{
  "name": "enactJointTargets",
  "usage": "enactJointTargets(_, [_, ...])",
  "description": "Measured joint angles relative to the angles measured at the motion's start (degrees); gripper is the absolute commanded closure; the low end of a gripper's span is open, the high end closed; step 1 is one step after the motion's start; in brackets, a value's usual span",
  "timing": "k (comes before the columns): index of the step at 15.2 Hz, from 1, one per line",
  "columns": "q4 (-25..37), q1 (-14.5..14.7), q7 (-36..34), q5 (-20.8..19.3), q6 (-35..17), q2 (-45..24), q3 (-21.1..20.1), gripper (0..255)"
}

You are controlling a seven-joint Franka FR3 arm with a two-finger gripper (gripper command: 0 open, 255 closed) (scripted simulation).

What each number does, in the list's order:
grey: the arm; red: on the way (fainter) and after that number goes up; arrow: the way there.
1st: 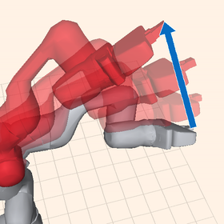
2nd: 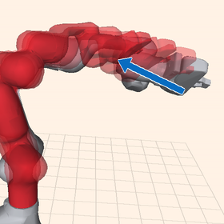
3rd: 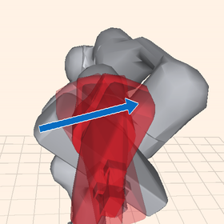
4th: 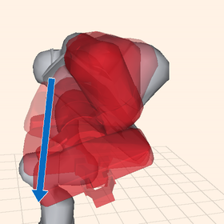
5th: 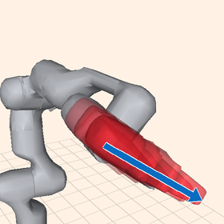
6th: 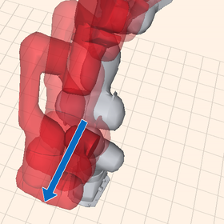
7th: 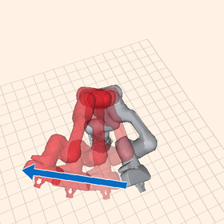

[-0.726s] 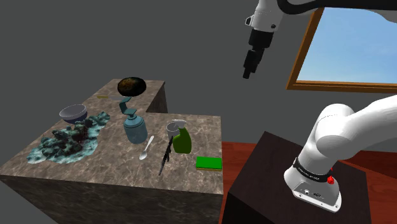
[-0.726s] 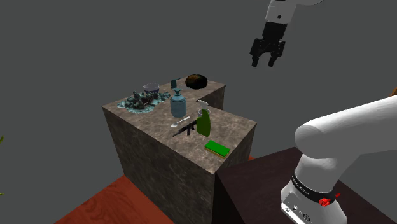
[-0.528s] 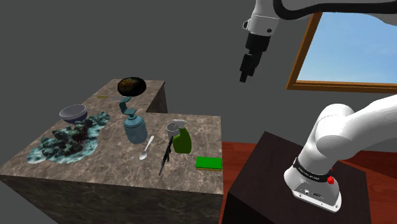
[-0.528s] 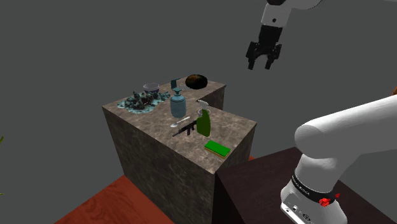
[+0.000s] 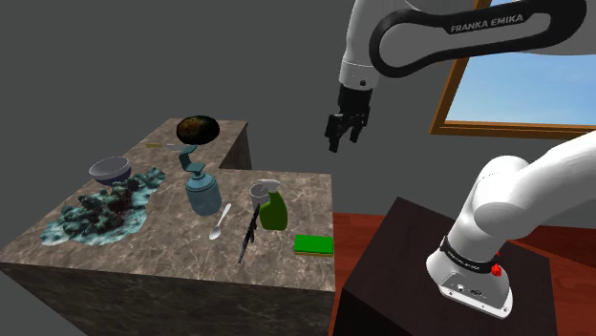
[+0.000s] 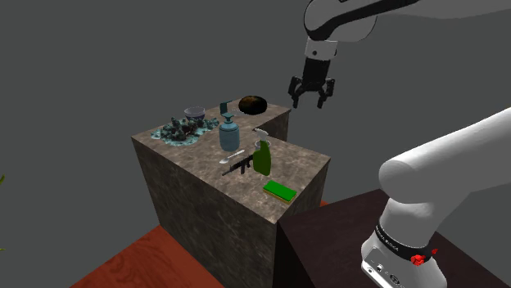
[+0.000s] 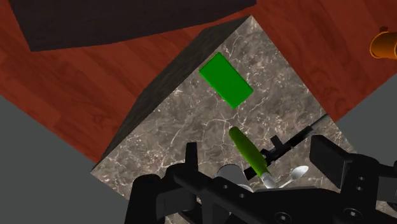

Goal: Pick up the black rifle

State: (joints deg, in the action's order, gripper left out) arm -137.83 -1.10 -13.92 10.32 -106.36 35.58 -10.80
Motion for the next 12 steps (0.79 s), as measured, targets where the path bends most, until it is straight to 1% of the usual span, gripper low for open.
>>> enactJointTargets(3, [0.0,-0.48,-6.71,1.06,-4.31,-4.43,-3.84,0])
enactJointTargets(7, [1.18,-1.61,-15.55,1.21,-9.84,-11.52,-8.44,0])
enactJointTargets(9, [1.99,-2.32,-19.93,0.68,-12.66,-15.45,-10.44,0])
enactJointTargets(12, [4.97,-3.19,-27.71,-1.15,-16.08,-22.37,-13.73,0])
